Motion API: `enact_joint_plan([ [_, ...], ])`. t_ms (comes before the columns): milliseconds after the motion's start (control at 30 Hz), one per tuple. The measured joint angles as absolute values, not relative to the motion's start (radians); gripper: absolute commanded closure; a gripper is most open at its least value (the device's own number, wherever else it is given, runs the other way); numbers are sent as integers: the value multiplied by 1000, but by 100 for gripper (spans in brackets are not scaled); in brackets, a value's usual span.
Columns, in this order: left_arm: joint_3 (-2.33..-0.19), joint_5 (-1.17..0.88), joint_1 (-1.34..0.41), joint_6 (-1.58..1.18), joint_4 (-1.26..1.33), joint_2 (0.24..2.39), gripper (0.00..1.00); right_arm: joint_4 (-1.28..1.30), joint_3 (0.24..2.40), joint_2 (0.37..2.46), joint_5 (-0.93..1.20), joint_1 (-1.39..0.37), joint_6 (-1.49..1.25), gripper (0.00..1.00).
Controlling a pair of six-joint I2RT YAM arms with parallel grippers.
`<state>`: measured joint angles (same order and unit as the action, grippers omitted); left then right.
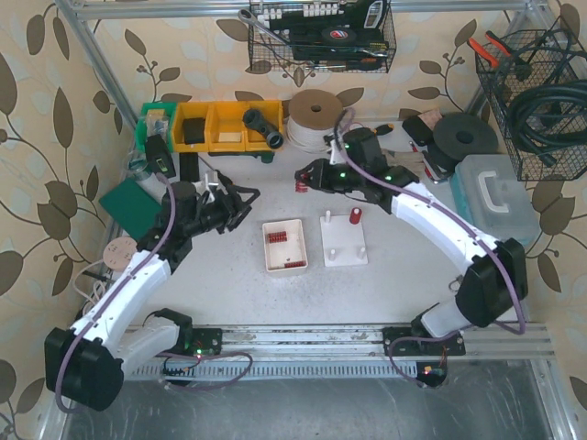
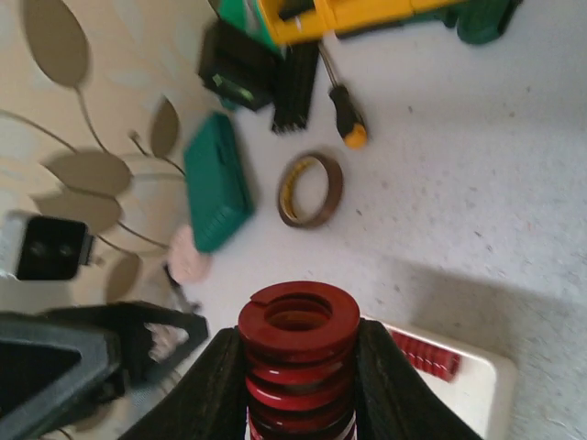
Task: Install the large spring
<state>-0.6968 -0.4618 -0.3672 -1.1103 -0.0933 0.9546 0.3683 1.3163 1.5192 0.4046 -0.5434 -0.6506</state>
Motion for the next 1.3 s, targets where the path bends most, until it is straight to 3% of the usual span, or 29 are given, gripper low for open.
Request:
enact_joint_plan([
  [200, -722, -567, -455, -1228, 210, 1060, 29, 61, 1151, 1400, 437, -456, -967, 100],
  [533, -902, -548, -631, -1240, 371, 1200, 30, -292, 988, 1290, 349, -442, -1356, 100],
  [1300, -1051, -458, -687, -1197, 413, 1366, 33, -445, 921, 1229, 271, -442, -1590, 100],
])
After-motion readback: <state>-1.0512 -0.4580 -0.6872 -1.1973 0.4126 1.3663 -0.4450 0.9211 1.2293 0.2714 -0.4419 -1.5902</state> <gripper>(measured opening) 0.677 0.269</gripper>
